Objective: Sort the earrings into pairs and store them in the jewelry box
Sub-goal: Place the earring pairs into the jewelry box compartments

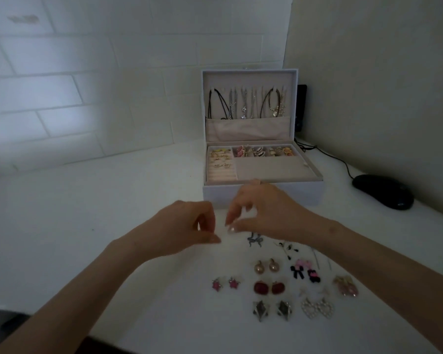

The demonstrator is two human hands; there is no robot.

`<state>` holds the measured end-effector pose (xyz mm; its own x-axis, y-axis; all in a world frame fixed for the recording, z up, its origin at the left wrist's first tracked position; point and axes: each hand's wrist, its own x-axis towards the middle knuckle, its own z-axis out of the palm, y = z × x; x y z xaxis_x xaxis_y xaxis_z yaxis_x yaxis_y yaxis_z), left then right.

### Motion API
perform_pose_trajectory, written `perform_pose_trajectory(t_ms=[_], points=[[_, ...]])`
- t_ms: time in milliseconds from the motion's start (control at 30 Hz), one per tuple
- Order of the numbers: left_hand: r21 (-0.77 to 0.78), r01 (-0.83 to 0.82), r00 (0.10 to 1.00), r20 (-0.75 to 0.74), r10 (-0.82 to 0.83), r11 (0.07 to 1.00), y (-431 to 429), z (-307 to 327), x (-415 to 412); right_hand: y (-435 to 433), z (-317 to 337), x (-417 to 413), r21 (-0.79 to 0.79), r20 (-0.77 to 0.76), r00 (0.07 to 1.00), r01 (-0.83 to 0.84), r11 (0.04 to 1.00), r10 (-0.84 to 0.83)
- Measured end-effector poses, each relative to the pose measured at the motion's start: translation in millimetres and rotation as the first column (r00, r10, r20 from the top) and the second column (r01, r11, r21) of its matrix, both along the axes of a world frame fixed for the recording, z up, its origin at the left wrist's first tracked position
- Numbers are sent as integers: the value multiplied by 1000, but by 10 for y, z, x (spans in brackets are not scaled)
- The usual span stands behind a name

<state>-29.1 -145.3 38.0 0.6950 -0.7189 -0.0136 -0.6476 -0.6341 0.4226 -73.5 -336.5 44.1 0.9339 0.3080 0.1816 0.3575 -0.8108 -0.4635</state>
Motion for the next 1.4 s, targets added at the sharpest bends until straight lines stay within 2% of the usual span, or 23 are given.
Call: perform_pose_trajectory(t_ms=[100, 200, 333, 467, 667, 800, 933, 1067, 1200, 1300, 1400], points=[[83, 43, 995, -97, -35, 996, 33, -45, -180, 77, -66, -201, -69, -115, 991, -80, 994, 72], [114, 60, 991, -123, -46, 992, 31, -89, -338, 150, -120, -351, -112, -164, 982, -117, 987, 98], [99, 86, 990, -117, -74, 991, 38, -126, -443, 221, -149, -465, -185, -153, 983, -125, 975, 97], [68, 94, 996, -13, -93, 993, 13, -198, -471, 272, -198, -485, -223, -105, 989, -128, 966, 107], [-25, 77, 997, 4, -77, 997, -7, -193, -369, 223, -129, -421, -28, -133, 987, -90, 996, 85], [-127, -15, 999, 26, 18, 992, -37, -76, -156, 112, 41, -244, 126, -125, 992, 8, 992, 8], [-236, -121, 991, 31, 132, 964, -133, 70, 159, -64, 191, 71, 286, -97, 982, 181, 941, -160], [-320, -187, 975, 57, 216, 929, -262, 169, 490, -161, 275, 351, 375, -84, 969, 248, 893, -234], [-288, -222, 963, 83, 255, 932, -389, 206, 812, -197, 278, 646, 466, -144, 945, 328, 822, -295], [-238, -229, 963, 83, 255, 944, -464, 202, 990, -184, 248, 829, 422, -183, 921, 388, 819, -343], [-168, -212, 971, 77, 227, 963, -502, 212, 1101, -164, 209, 950, 454, -232, 906, 423, 784, -354]])
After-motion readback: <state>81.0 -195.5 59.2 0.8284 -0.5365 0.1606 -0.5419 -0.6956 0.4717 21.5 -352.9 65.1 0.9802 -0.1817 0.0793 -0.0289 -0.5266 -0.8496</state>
